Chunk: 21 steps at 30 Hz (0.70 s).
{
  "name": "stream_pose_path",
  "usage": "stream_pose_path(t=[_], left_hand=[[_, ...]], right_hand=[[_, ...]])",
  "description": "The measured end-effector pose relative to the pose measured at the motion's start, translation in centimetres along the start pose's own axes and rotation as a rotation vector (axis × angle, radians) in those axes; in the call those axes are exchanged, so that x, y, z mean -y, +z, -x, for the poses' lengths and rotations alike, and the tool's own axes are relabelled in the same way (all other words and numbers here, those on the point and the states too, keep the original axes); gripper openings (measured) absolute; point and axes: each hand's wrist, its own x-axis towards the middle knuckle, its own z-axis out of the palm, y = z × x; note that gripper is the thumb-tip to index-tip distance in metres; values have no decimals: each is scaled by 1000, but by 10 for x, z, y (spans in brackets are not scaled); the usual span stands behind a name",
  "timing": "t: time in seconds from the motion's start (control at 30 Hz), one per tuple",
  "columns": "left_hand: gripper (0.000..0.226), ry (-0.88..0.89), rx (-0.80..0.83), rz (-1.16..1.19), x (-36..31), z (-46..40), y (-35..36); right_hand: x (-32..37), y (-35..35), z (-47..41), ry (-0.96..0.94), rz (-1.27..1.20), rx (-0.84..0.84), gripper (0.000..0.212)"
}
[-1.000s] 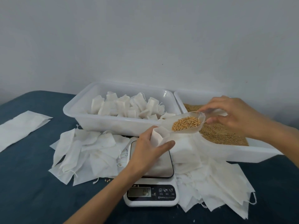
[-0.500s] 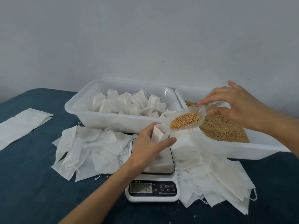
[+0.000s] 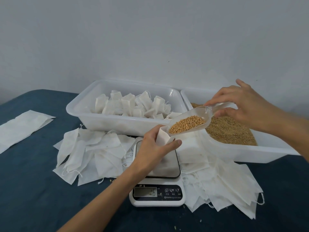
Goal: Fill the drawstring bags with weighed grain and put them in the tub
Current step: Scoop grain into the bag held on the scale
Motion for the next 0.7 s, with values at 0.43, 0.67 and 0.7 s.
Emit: stream_pose_path(t=[0.43,0.67,0.7], left_hand=[[26,-4,51,11,0,0,0],[31,-2,64,8,-1,1,1],[31,-2,63,6,-1,1,1]], right_hand=[[1,4,-2,-51,42,-7,34],[0,3,-2,-70,66,-28,34],[0,3,-2,-67,66,-27,34]])
